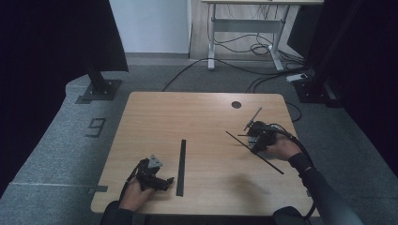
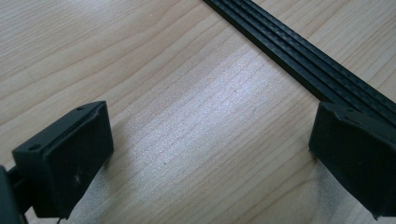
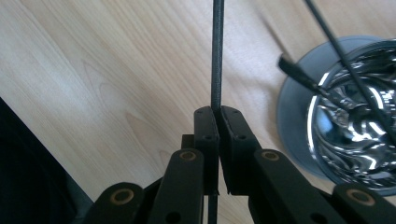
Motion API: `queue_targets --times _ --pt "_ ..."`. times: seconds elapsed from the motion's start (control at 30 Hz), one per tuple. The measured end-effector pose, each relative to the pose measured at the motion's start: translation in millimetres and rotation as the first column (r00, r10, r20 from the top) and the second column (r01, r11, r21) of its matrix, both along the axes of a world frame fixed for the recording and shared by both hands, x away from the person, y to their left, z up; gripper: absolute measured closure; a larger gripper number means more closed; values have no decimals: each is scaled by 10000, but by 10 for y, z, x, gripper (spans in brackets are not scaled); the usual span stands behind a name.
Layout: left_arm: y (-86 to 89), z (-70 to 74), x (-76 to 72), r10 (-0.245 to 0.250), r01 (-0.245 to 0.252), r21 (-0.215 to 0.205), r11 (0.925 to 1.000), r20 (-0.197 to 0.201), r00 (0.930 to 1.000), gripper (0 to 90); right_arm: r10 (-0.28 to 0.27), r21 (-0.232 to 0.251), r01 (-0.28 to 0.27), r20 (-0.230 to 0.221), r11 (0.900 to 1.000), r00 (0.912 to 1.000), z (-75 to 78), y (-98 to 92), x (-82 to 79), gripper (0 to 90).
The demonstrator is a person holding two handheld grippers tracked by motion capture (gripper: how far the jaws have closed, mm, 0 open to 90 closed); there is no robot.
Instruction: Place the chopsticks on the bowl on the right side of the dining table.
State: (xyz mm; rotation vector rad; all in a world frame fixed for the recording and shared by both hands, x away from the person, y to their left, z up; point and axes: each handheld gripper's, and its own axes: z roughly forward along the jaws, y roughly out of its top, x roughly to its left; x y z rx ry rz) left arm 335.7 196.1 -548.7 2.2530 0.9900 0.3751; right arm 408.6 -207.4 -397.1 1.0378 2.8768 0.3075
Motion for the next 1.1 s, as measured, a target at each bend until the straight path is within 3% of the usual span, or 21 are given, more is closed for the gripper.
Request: queue_targets --times 0.2,0.43,0.7,1.1 --pt "0 0 0 -1 1 2 10000 2 10000 0 -425 -186 432 320 9989 9986 75 -99 97 859" --pt "0 0 -1 4 -4 2 10000 8 10000 0 -887 -371 908 531 9952 9946 33 -247 237 859" --pt "-1 -1 -2 14 -14 -20 10000 1 10000 0 -1353 -555 1385 578 9888 9891 -146 -355 405 859" --pt "1 1 -1 -15 15 12 10000 -15 10000 0 -1628 -740 1659 470 9834 9855 -384 -418 571 858"
